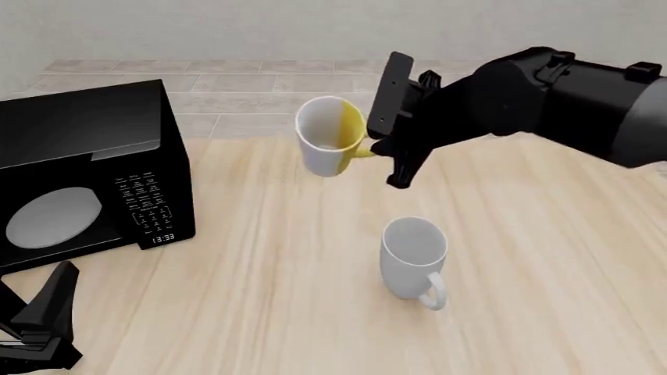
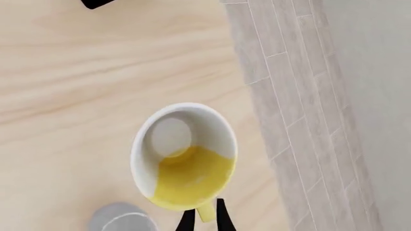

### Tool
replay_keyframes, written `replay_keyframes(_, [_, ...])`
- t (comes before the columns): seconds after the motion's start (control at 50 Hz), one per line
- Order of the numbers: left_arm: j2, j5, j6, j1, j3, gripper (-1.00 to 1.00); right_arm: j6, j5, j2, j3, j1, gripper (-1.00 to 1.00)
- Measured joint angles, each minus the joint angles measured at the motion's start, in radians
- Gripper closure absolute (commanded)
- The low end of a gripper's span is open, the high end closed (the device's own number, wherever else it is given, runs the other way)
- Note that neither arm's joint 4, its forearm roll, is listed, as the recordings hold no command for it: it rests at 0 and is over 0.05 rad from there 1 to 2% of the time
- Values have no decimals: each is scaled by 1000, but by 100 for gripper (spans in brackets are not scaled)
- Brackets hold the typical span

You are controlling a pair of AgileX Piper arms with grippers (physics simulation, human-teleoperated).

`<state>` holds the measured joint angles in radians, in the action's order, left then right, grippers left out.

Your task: Put the yellow and white mug to the front of the white mug.

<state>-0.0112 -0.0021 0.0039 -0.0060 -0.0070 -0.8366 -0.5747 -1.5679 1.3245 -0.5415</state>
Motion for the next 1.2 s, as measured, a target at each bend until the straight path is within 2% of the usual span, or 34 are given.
replay_keyframes(1.2, [0, 0, 0, 0, 0, -100, 55, -3, 48, -35, 261, 100])
